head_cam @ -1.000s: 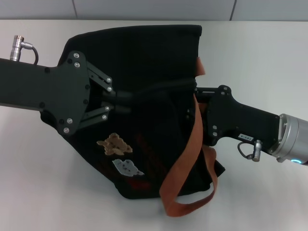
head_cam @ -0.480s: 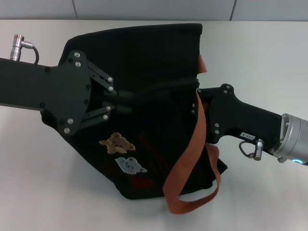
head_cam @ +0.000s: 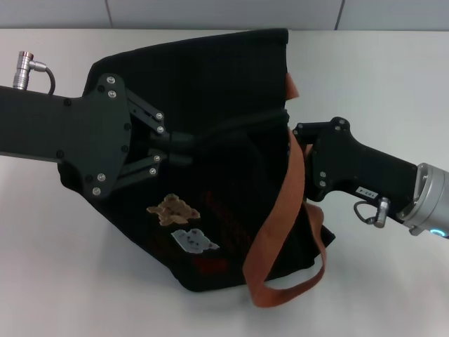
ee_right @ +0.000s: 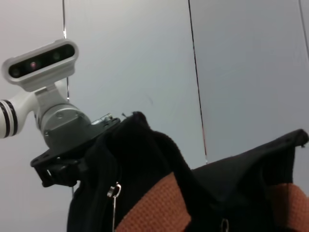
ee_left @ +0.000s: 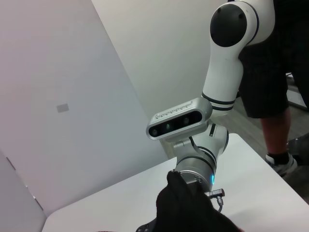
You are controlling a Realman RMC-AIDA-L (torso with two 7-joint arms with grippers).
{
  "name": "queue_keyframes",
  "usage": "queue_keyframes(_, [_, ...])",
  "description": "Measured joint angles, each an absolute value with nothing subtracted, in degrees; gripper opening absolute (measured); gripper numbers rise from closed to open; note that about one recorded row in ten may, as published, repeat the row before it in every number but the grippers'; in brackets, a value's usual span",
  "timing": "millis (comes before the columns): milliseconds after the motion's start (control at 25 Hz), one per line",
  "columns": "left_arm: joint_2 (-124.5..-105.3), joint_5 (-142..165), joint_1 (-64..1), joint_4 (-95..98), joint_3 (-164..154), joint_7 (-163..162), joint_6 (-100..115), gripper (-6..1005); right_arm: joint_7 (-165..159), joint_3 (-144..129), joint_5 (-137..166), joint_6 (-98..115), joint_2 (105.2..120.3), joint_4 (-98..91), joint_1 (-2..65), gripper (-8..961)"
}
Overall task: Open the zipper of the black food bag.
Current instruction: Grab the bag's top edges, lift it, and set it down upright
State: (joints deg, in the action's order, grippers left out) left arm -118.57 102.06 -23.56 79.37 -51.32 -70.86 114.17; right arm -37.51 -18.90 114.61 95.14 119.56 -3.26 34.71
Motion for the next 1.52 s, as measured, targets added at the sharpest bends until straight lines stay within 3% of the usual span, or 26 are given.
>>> queue_keyframes(1520, [-118.21, 98.39, -22.19, 79.83, -51.46, -70.41, 114.31, 88, -38.51, -19.42, 114.86, 92.90, 119.53, -3.61, 33.65, -2])
